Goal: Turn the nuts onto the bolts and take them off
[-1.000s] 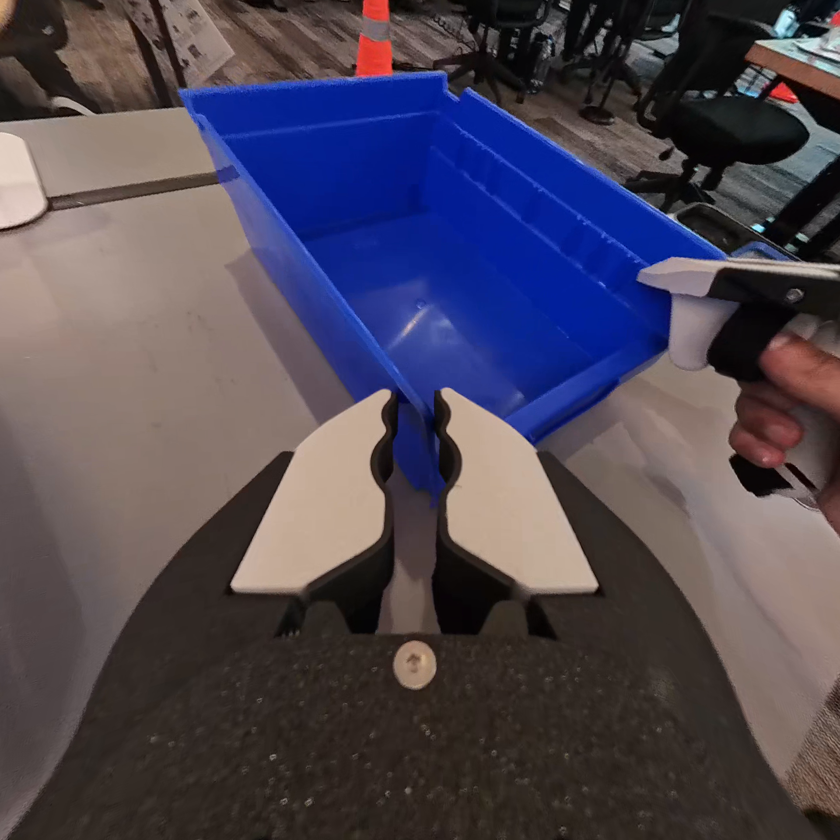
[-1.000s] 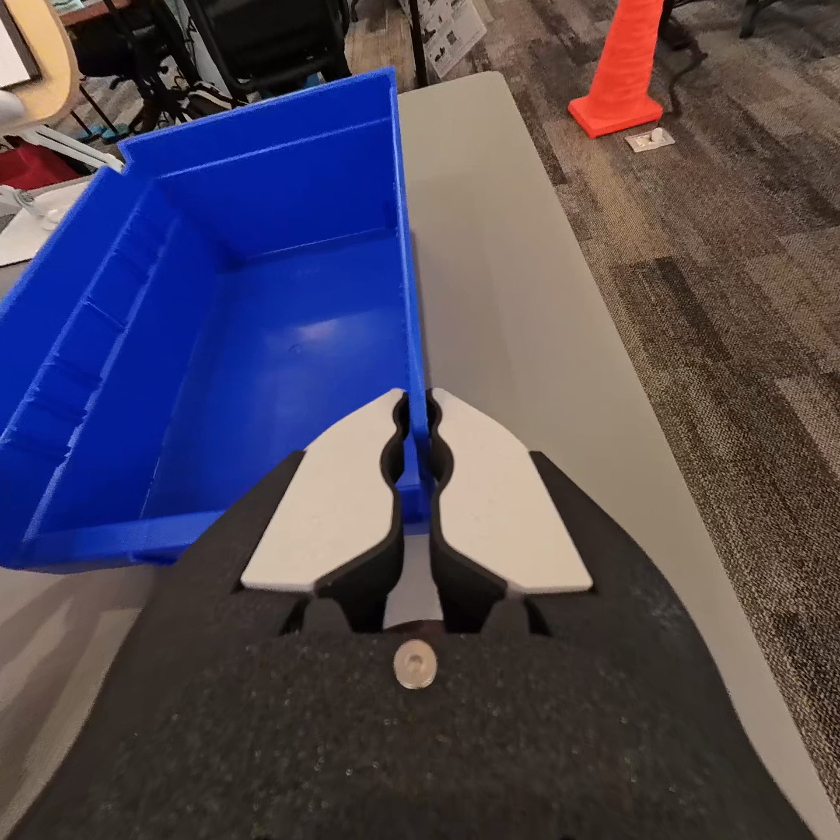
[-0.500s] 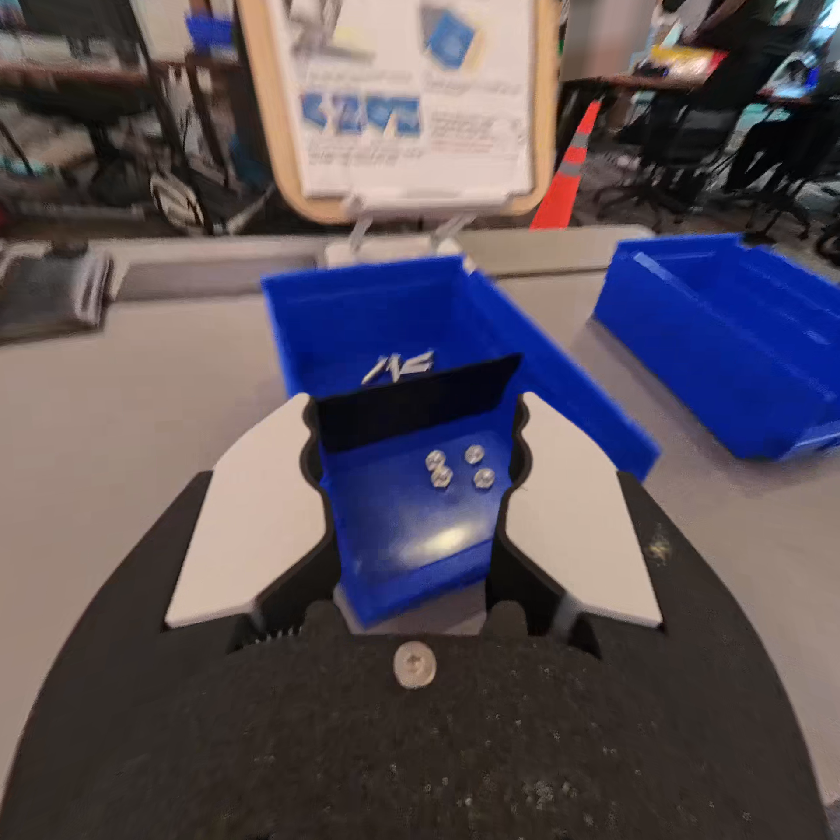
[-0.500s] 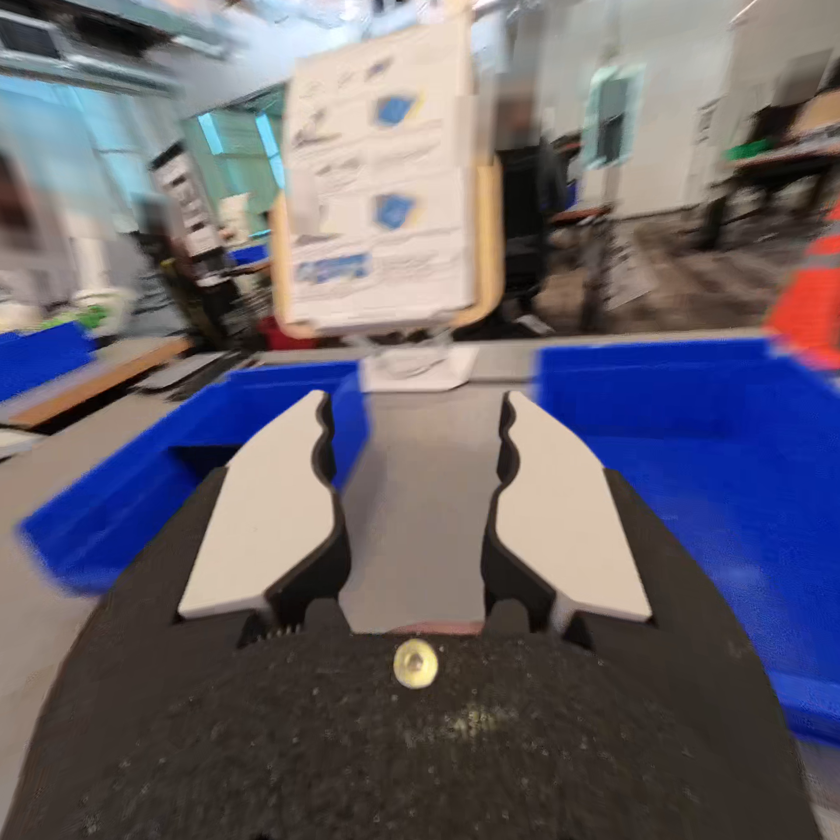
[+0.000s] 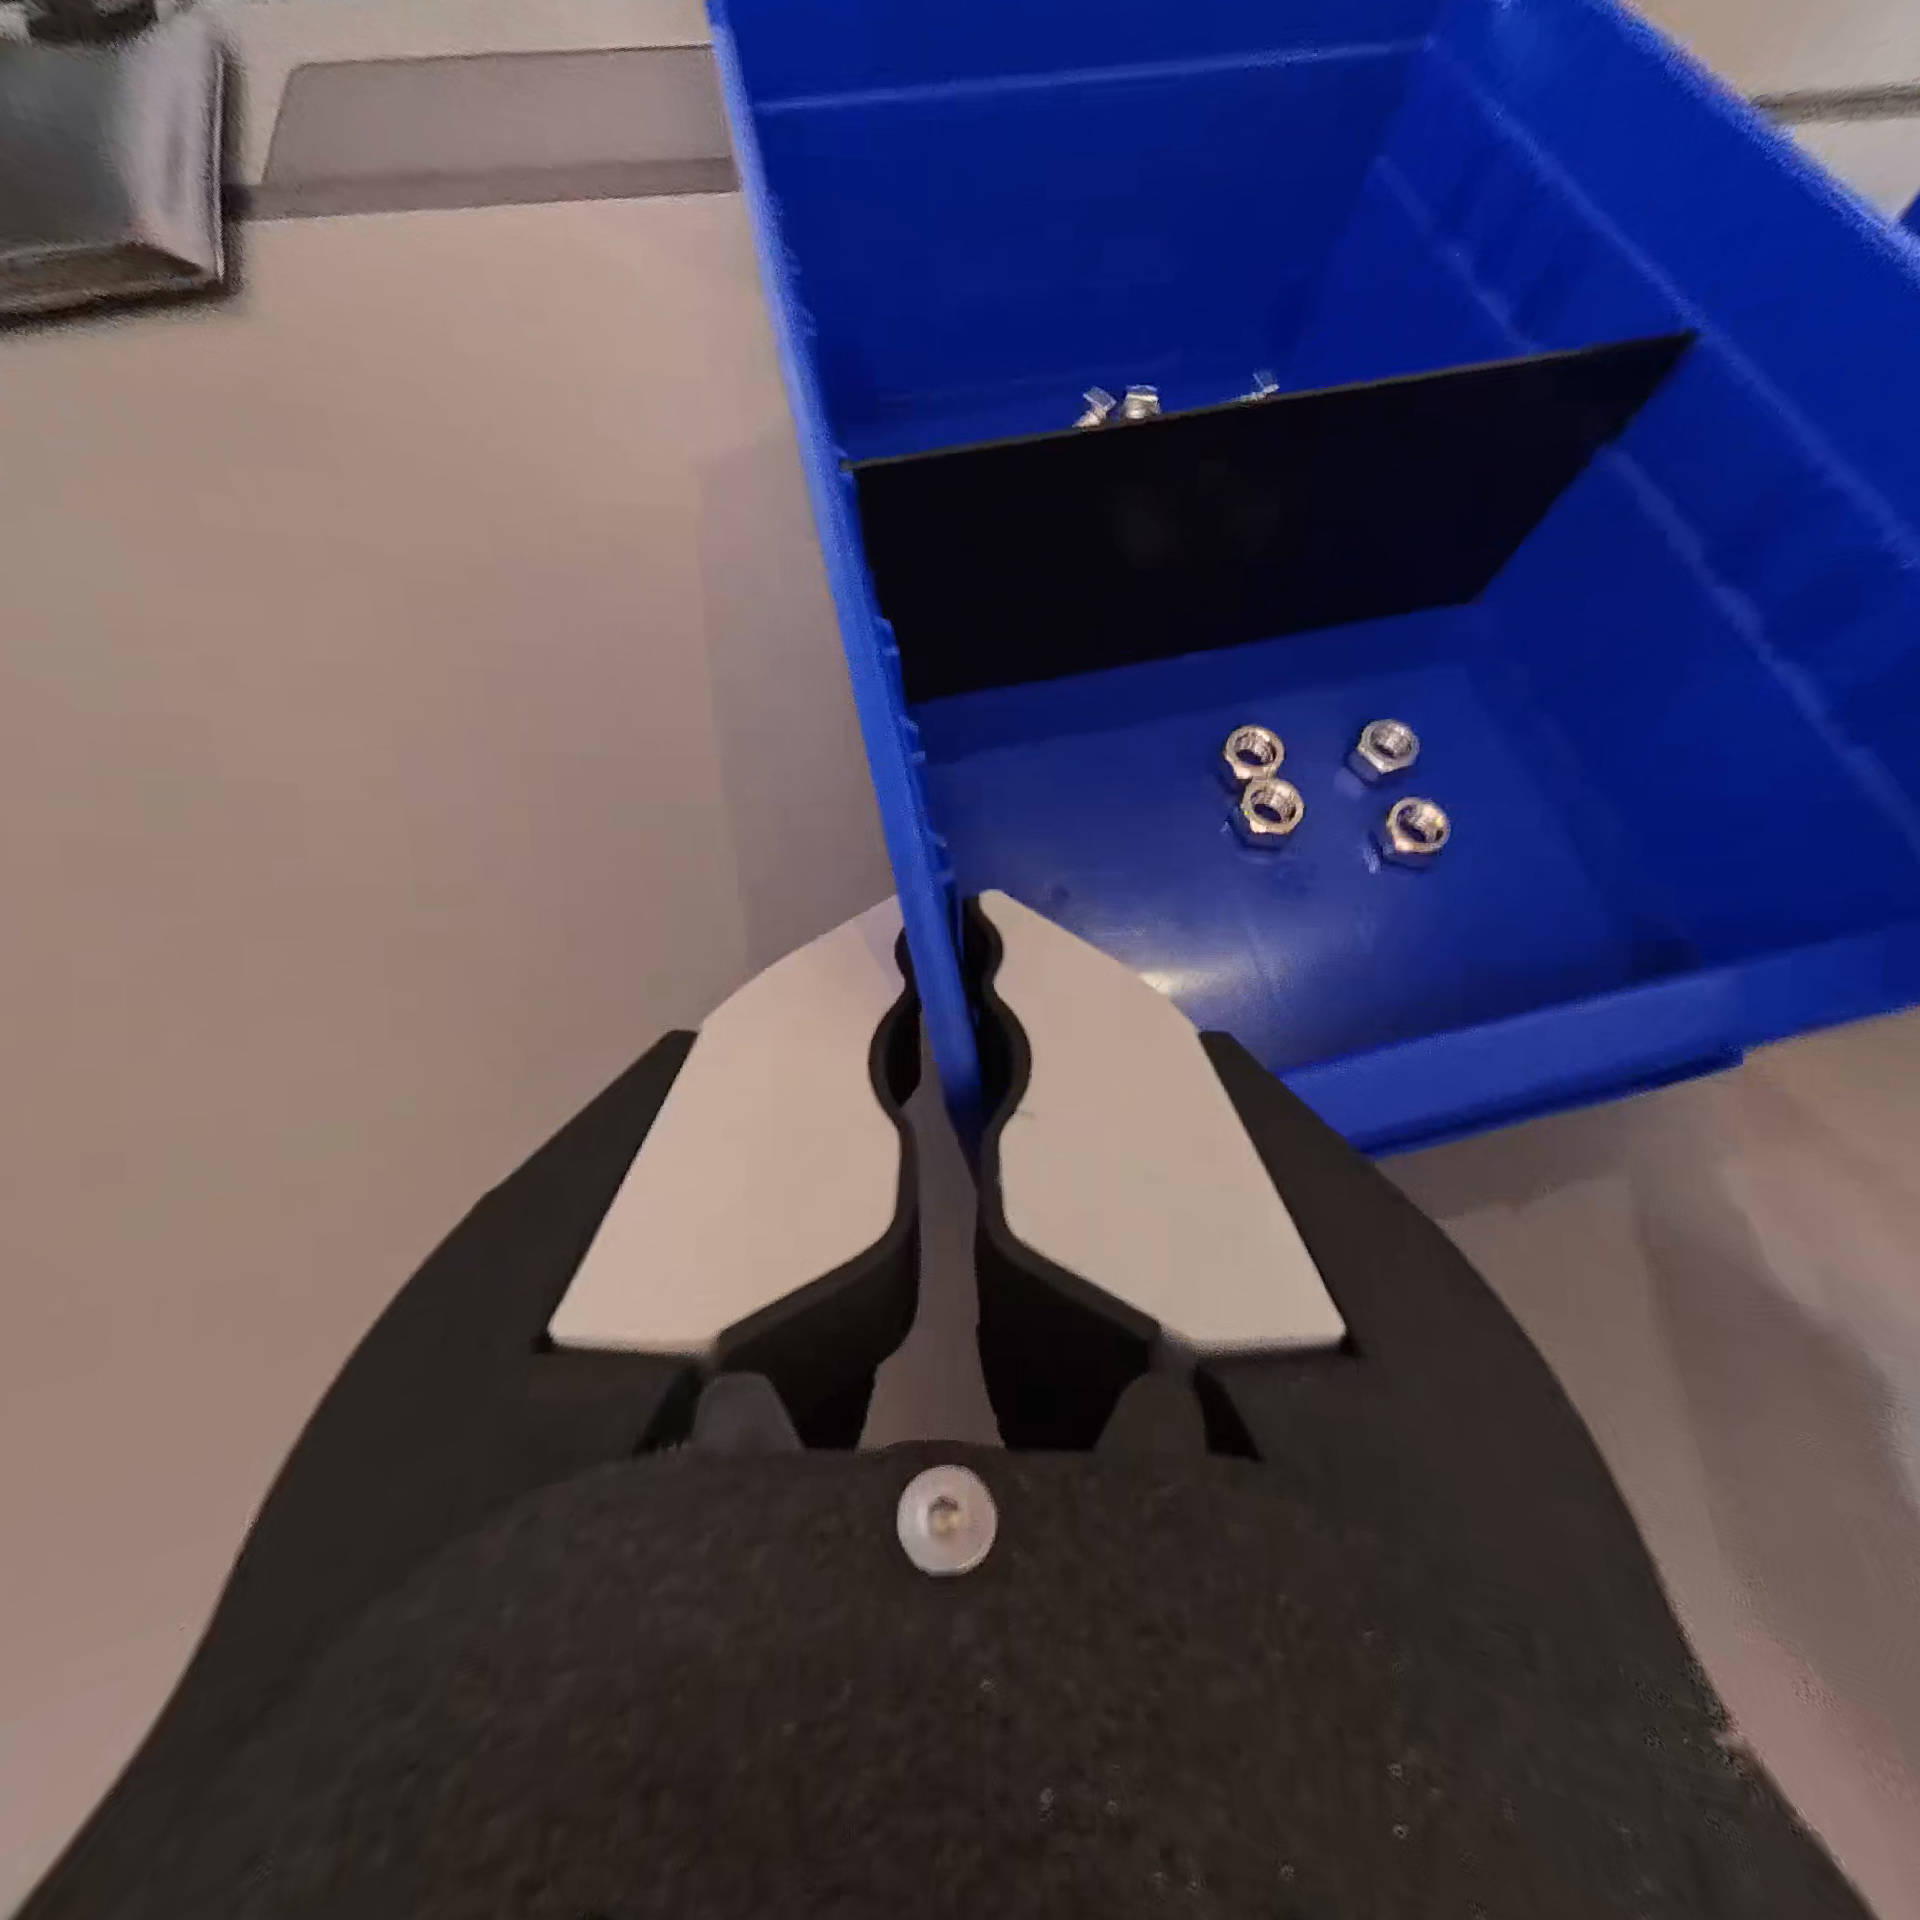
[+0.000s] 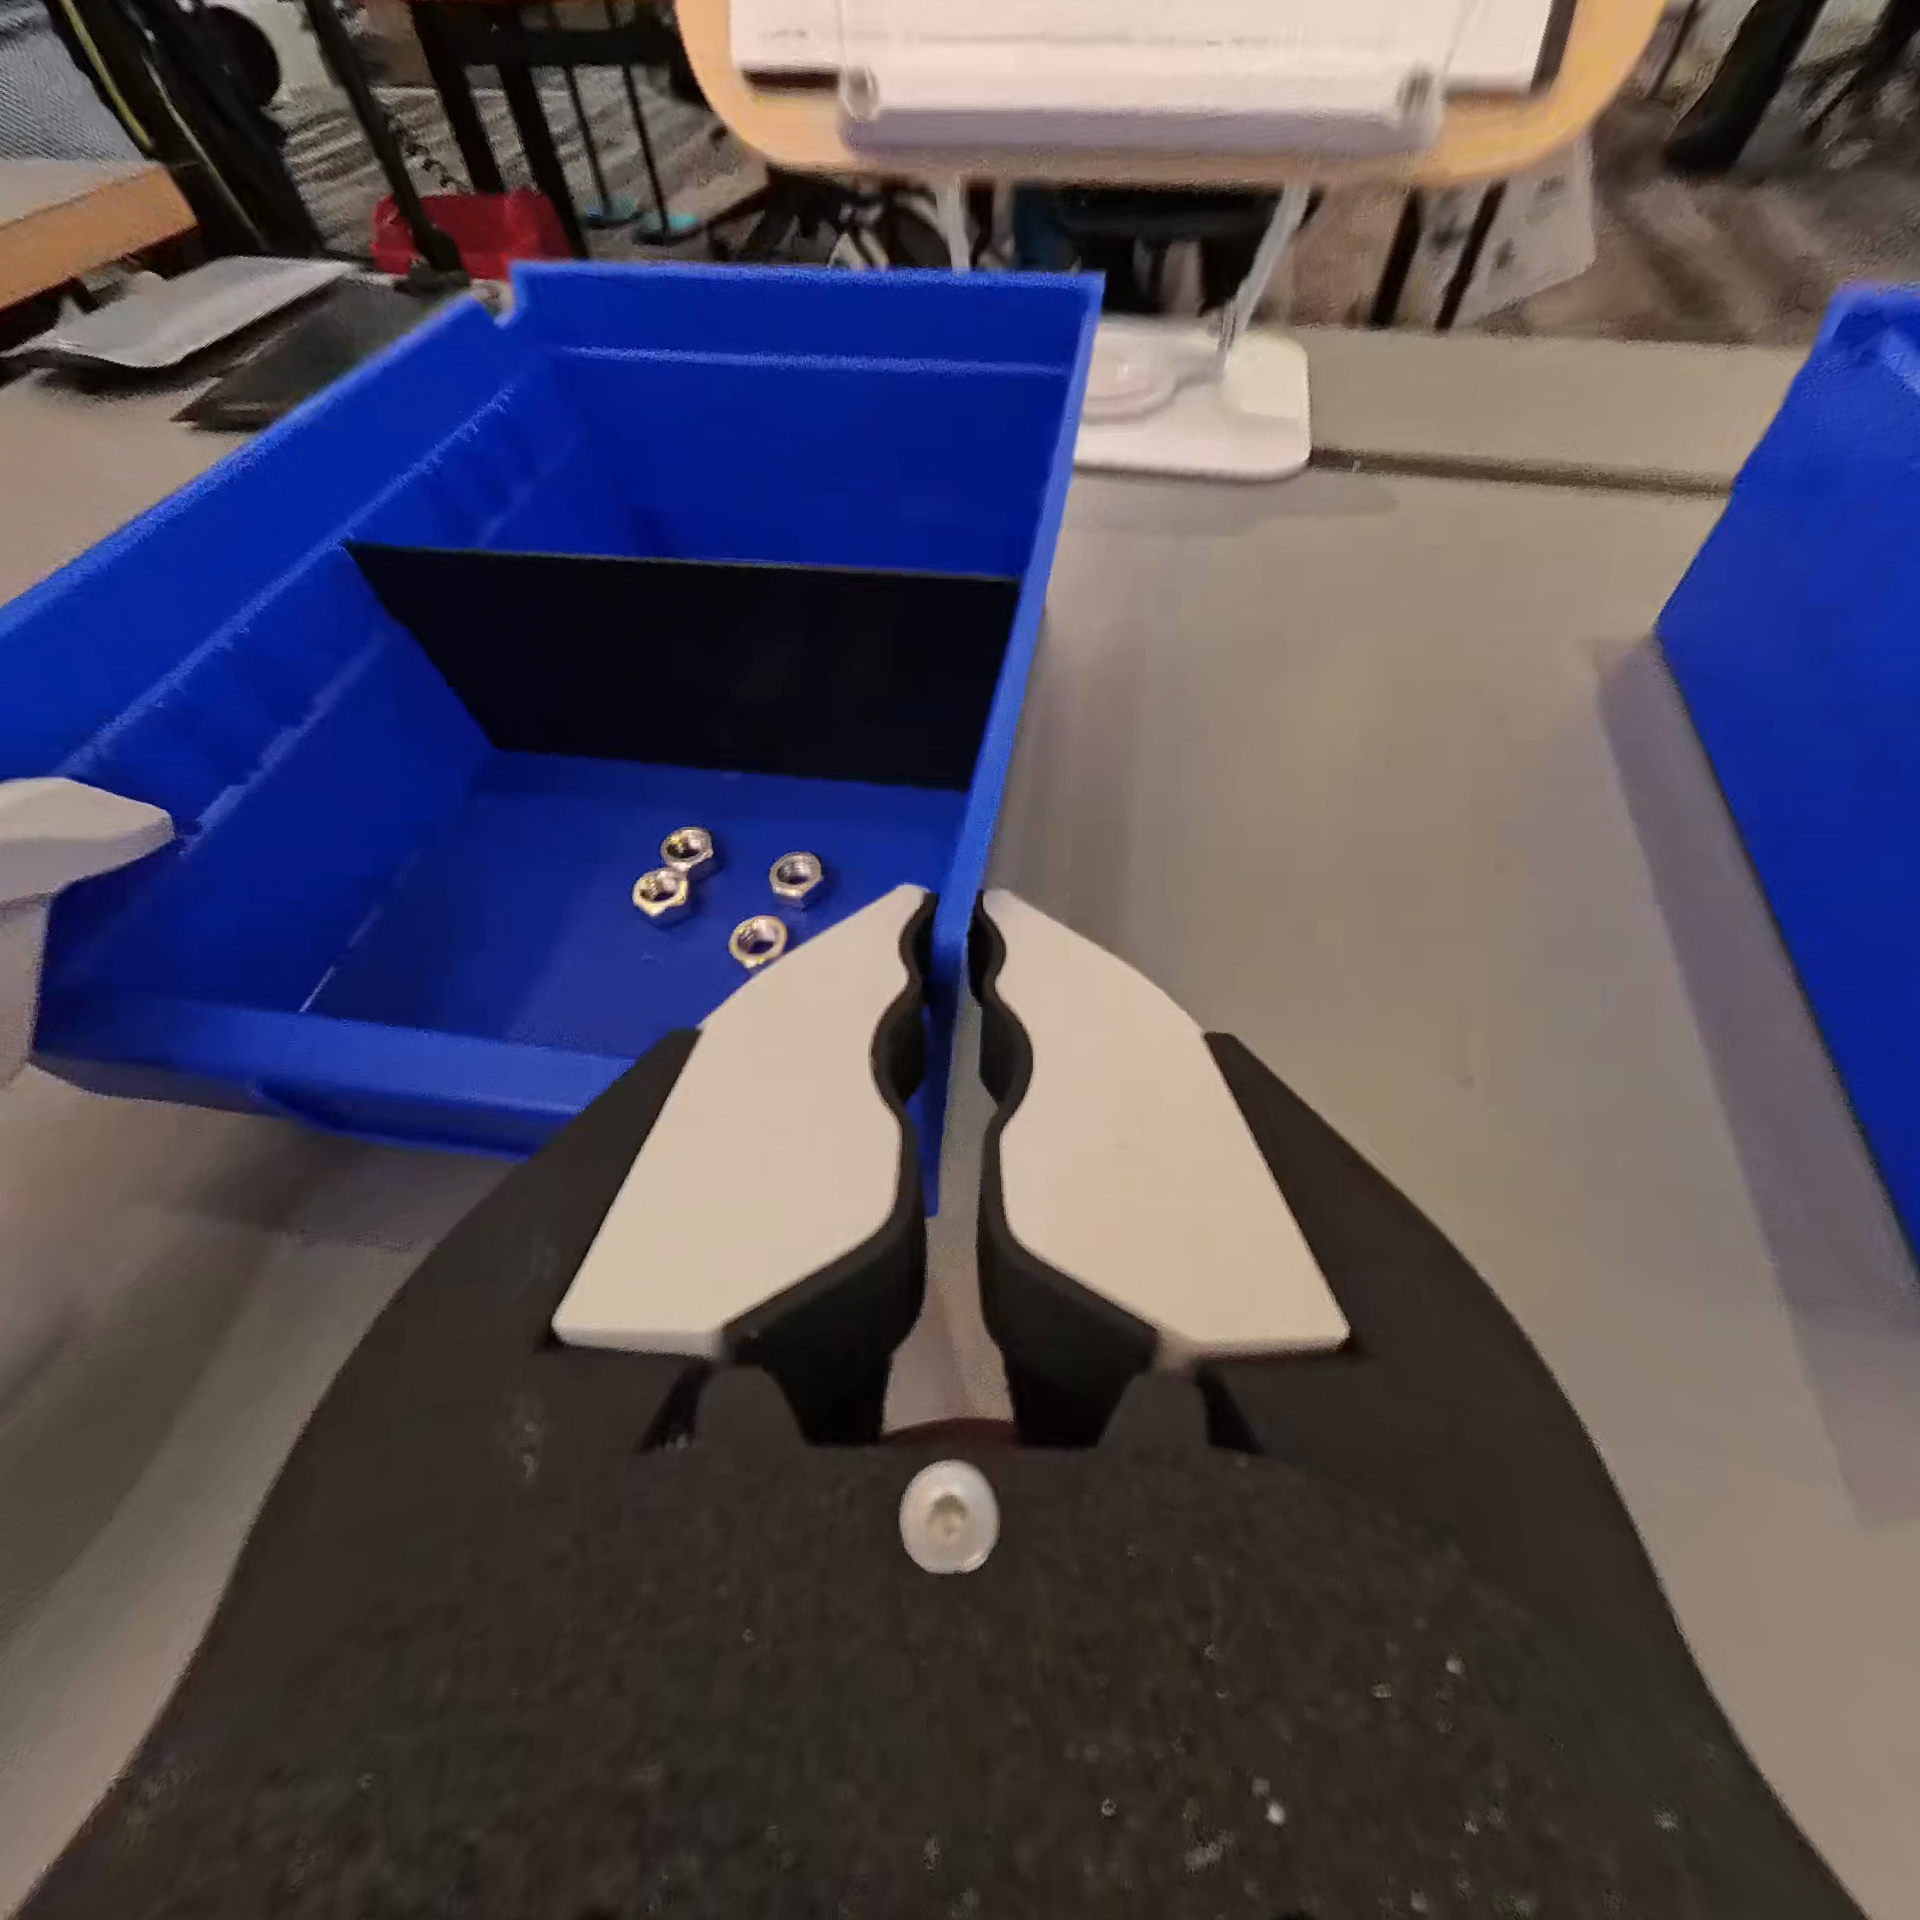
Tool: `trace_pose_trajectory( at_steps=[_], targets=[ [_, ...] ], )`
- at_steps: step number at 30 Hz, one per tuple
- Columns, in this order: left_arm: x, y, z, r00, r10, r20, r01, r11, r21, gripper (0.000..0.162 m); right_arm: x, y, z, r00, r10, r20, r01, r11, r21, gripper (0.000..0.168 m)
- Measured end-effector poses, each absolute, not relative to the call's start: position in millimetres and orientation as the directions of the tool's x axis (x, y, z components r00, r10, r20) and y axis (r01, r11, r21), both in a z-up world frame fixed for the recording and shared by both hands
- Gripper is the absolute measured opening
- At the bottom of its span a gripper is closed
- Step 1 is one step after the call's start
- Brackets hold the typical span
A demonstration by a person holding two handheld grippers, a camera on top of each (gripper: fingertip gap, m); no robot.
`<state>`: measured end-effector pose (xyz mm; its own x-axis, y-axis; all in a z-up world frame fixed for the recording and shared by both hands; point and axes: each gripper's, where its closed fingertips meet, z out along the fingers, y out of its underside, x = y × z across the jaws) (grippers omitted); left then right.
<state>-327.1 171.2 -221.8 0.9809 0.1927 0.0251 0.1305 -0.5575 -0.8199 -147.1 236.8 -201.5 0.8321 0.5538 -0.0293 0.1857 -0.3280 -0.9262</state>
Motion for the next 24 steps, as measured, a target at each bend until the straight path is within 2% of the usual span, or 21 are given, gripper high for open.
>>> trace_pose_trajectory(
  at_steps=[6,14,17,22,24],
  targets=[
    [-406.7,156.4,-200.4,0.965,0.244,0.094,0.205,-0.484,-0.851,0.002,-226.9,215.1,-172.3,0.809,0.587,0.007,0.161,-0.211,-0.964,0.006],
    [-514.9,131.0,-204.9,0.946,0.323,0.004,0.174,-0.5,-0.848,0.002,-333.1,194.7,-205.3,0.764,0.644,0.027,0.262,-0.272,-0.926,0.006],
    [-526.6,125.9,-217.7,0.932,0.358,0.062,0.242,-0.485,-0.84,0.003,-344.3,190.1,-206.8,0.75,0.661,0.027,0.254,-0.25,-0.934,0.007],
    [-531.8,127.4,-221.4,0.929,0.358,0.09,0.261,-0.465,-0.846,0.004,-349.4,185.9,-208.7,0.714,0.692,-0.108,0.187,-0.338,-0.922,0.01],
    [-533.0,128.7,-221.6,0.927,0.357,0.114,0.279,-0.455,-0.845,0.004,-350.8,180.3,-209.2,0.672,0.727,-0.141,0.206,-0.367,-0.907,0.016]
  ],
)
